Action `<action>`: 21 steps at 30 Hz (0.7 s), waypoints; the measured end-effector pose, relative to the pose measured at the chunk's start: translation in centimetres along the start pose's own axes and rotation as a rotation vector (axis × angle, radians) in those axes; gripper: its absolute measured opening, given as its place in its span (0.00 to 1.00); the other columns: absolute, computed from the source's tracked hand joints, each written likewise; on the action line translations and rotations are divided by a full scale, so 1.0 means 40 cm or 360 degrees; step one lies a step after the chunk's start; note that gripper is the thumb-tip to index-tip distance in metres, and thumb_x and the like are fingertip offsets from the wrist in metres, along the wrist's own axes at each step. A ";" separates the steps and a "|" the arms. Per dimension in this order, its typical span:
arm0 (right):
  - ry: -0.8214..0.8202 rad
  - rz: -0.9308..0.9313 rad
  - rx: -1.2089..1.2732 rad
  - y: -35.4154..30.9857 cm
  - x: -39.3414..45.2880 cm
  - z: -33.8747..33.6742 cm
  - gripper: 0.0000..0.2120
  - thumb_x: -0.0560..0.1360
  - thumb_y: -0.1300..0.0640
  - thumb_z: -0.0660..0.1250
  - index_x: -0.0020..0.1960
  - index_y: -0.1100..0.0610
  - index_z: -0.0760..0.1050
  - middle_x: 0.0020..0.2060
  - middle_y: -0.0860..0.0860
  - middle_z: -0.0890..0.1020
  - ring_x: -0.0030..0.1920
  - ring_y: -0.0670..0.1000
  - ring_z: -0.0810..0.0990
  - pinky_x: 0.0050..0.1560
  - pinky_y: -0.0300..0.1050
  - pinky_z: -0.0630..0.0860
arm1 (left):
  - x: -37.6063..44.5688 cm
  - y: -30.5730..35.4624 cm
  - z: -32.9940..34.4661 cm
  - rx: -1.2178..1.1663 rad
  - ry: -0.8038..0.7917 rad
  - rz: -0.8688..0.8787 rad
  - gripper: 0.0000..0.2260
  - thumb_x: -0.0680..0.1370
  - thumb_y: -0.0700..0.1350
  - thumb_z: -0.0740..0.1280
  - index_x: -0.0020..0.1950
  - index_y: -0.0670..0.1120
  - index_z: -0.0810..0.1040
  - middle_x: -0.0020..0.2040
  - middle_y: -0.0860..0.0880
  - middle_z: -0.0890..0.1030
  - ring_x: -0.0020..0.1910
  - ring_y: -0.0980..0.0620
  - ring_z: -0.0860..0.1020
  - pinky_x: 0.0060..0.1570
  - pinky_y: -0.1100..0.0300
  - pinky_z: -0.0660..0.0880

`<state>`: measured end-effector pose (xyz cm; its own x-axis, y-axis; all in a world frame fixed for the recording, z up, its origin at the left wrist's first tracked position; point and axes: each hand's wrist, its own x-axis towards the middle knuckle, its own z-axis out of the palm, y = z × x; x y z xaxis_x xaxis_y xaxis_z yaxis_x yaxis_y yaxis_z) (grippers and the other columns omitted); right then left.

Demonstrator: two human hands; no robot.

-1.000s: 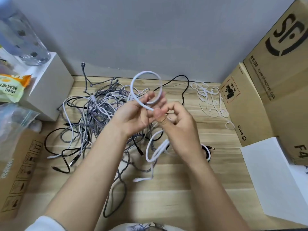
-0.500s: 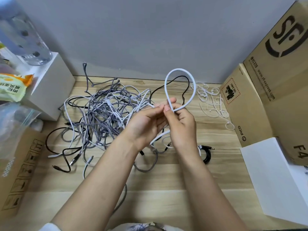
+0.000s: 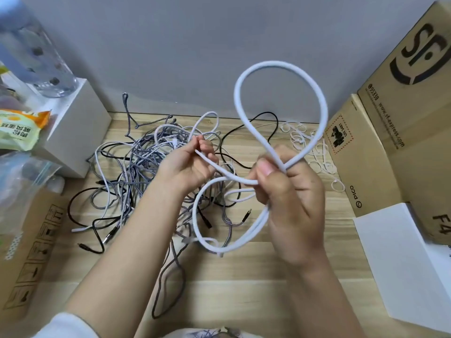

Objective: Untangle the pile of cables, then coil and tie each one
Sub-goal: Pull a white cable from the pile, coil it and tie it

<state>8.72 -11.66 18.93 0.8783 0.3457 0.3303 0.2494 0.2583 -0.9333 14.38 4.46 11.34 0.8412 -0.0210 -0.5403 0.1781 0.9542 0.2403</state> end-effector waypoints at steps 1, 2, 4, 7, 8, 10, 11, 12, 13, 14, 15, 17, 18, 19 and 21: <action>0.0018 -0.0028 0.0006 -0.002 -0.003 0.000 0.10 0.72 0.58 0.58 0.37 0.46 0.73 0.29 0.37 0.75 0.31 0.36 0.72 0.35 0.26 0.67 | 0.006 0.009 -0.005 0.0019 -0.0016 -0.0005 0.13 0.81 0.46 0.55 0.38 0.45 0.70 0.28 0.52 0.70 0.24 0.57 0.71 0.28 0.69 0.71; 0.0028 -0.0058 -0.0010 -0.006 -0.007 0.001 0.10 0.72 0.58 0.58 0.36 0.46 0.74 0.29 0.38 0.73 0.30 0.37 0.71 0.34 0.27 0.66 | 0.009 0.015 -0.011 0.0042 -0.0025 -0.0025 0.12 0.80 0.45 0.56 0.38 0.46 0.71 0.28 0.52 0.71 0.23 0.57 0.71 0.28 0.69 0.71; 0.0040 -0.0115 -0.0041 -0.011 -0.013 0.004 0.10 0.72 0.57 0.58 0.35 0.48 0.73 0.28 0.42 0.70 0.30 0.38 0.67 0.33 0.29 0.65 | 0.016 0.018 -0.021 0.0108 0.0022 -0.0074 0.06 0.75 0.45 0.61 0.39 0.46 0.72 0.28 0.53 0.72 0.24 0.57 0.71 0.28 0.68 0.72; 0.0084 -0.0142 0.0017 -0.018 -0.014 0.005 0.12 0.72 0.57 0.58 0.30 0.56 0.69 0.26 0.47 0.67 0.29 0.43 0.64 0.32 0.33 0.64 | 0.023 0.011 -0.035 0.0214 0.0197 -0.0028 0.08 0.77 0.45 0.63 0.38 0.47 0.75 0.29 0.52 0.75 0.23 0.57 0.73 0.24 0.66 0.73; 0.0105 -0.0124 0.0039 -0.018 -0.009 0.005 0.12 0.72 0.57 0.58 0.30 0.57 0.68 0.26 0.47 0.66 0.29 0.44 0.64 0.32 0.33 0.64 | 0.024 0.008 -0.040 0.0192 0.0264 0.0031 0.13 0.79 0.45 0.62 0.36 0.47 0.79 0.30 0.52 0.77 0.23 0.57 0.74 0.23 0.65 0.74; 0.0158 -0.0064 0.0055 -0.009 0.005 0.000 0.11 0.73 0.55 0.58 0.32 0.55 0.68 0.27 0.44 0.67 0.29 0.43 0.64 0.32 0.32 0.64 | 0.017 0.004 -0.042 0.0176 0.0237 0.0066 0.21 0.80 0.46 0.60 0.30 0.44 0.82 0.30 0.52 0.80 0.23 0.57 0.76 0.27 0.63 0.76; 0.0192 -0.0027 0.0025 0.001 0.013 -0.005 0.10 0.73 0.54 0.58 0.34 0.54 0.67 0.27 0.44 0.68 0.29 0.42 0.65 0.32 0.32 0.64 | 0.011 0.000 -0.037 0.0201 0.0156 0.0036 0.22 0.80 0.47 0.59 0.30 0.43 0.82 0.29 0.51 0.80 0.24 0.57 0.77 0.29 0.65 0.76; 0.0219 0.0018 -0.0056 0.015 0.021 -0.011 0.09 0.72 0.54 0.58 0.34 0.54 0.67 0.28 0.45 0.69 0.29 0.42 0.65 0.32 0.33 0.64 | 0.005 -0.005 -0.032 0.0248 0.0079 0.0007 0.23 0.80 0.49 0.58 0.30 0.42 0.82 0.28 0.51 0.80 0.24 0.57 0.77 0.30 0.66 0.76; 0.0248 0.0077 -0.0161 0.035 0.028 -0.017 0.08 0.72 0.53 0.59 0.35 0.53 0.68 0.28 0.46 0.70 0.29 0.41 0.66 0.32 0.33 0.65 | 0.002 -0.012 -0.027 0.0308 0.0028 -0.0006 0.24 0.81 0.50 0.57 0.30 0.41 0.82 0.28 0.51 0.79 0.25 0.58 0.78 0.29 0.67 0.76; 0.0285 0.0173 -0.0267 0.057 0.035 -0.022 0.07 0.72 0.53 0.60 0.35 0.51 0.70 0.29 0.46 0.73 0.30 0.41 0.69 0.32 0.34 0.66 | 0.001 -0.019 -0.026 0.0383 -0.0014 0.0003 0.25 0.81 0.51 0.56 0.32 0.41 0.82 0.29 0.51 0.80 0.26 0.57 0.78 0.29 0.67 0.76; 0.0316 0.0285 -0.0364 0.083 0.040 -0.027 0.05 0.71 0.53 0.60 0.36 0.49 0.72 0.30 0.44 0.76 0.31 0.40 0.72 0.35 0.35 0.69 | -0.003 -0.024 -0.026 0.0485 -0.0051 0.0039 0.23 0.81 0.52 0.55 0.36 0.42 0.82 0.30 0.51 0.81 0.28 0.57 0.79 0.31 0.66 0.76; 0.0304 0.0478 -0.0503 0.132 0.047 -0.032 0.07 0.69 0.55 0.59 0.39 0.47 0.75 0.33 0.40 0.81 0.38 0.41 0.78 0.43 0.38 0.72 | -0.008 -0.040 -0.030 0.0729 -0.0137 0.0113 0.19 0.81 0.53 0.52 0.46 0.46 0.79 0.37 0.52 0.84 0.36 0.57 0.82 0.41 0.63 0.78; 0.0267 0.0546 -0.0518 0.152 0.048 -0.031 0.08 0.69 0.56 0.59 0.39 0.47 0.76 0.35 0.40 0.82 0.41 0.42 0.79 0.46 0.40 0.73 | -0.013 -0.049 -0.032 0.0833 -0.0209 0.0131 0.18 0.81 0.54 0.52 0.50 0.47 0.78 0.42 0.53 0.84 0.41 0.56 0.82 0.45 0.61 0.77; 0.0229 0.0608 -0.0507 0.170 0.049 -0.027 0.09 0.69 0.58 0.59 0.40 0.48 0.77 0.36 0.43 0.82 0.42 0.44 0.80 0.48 0.43 0.74 | -0.020 -0.057 -0.029 0.0877 -0.0274 0.0147 0.18 0.79 0.55 0.53 0.52 0.48 0.78 0.47 0.52 0.84 0.45 0.55 0.81 0.48 0.60 0.74; 0.0172 0.0732 -0.0408 0.193 0.046 -0.016 0.08 0.73 0.60 0.62 0.42 0.51 0.78 0.39 0.48 0.83 0.43 0.47 0.81 0.51 0.49 0.75 | -0.028 -0.075 -0.025 0.0967 -0.0380 0.0184 0.20 0.74 0.56 0.55 0.55 0.46 0.78 0.53 0.50 0.83 0.50 0.53 0.79 0.50 0.59 0.73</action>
<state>12.52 -9.60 12.26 0.9540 0.2727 -0.1247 -0.0915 -0.1313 -0.9871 12.39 1.91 10.42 0.9497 -0.0609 -0.3071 0.2775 0.6177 0.7358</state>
